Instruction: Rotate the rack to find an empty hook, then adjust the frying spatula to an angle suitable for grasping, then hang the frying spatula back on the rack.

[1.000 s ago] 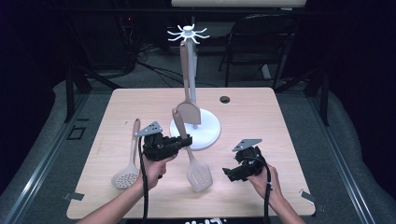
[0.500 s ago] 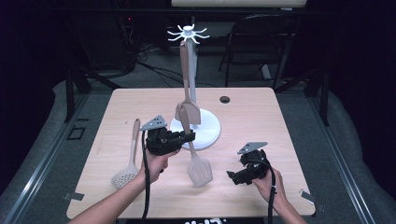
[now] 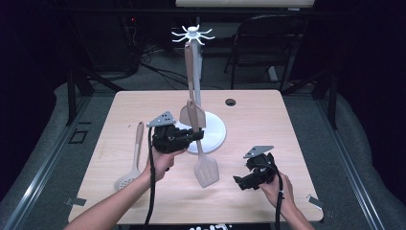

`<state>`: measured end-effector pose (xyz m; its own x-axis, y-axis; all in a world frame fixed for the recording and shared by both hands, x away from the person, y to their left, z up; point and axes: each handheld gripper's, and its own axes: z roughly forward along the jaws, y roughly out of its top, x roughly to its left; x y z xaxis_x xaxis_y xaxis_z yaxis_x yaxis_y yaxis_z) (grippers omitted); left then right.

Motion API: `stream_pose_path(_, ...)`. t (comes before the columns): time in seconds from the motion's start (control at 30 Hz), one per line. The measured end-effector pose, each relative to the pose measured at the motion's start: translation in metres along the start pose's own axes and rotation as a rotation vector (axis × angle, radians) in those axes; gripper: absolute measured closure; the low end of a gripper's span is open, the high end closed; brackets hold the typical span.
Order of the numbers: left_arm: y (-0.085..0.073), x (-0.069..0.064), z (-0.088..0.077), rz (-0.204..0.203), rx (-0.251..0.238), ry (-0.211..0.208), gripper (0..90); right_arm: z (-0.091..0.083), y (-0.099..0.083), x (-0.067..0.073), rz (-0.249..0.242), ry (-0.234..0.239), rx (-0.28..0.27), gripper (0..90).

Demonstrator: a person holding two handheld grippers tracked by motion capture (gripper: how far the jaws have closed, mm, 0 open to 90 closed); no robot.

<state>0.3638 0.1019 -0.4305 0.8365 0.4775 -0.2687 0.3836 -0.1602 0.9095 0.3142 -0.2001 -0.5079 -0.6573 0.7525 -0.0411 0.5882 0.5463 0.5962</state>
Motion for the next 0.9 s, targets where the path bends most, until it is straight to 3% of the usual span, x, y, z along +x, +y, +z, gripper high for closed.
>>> stream_pose_path(0.57, 0.036, -0.002, 0.012, 0.076, 0.008, -0.005, 77.0, 0.004, 0.000, 0.000, -0.019, -0.026, 0.030, 0.5)
stream_pose_path(0.9, 0.053, -0.001, 0.017, 0.099, 0.007, 0.009, 77.1, 0.005, 0.000, 0.001, -0.034, -0.036, 0.040, 0.5)
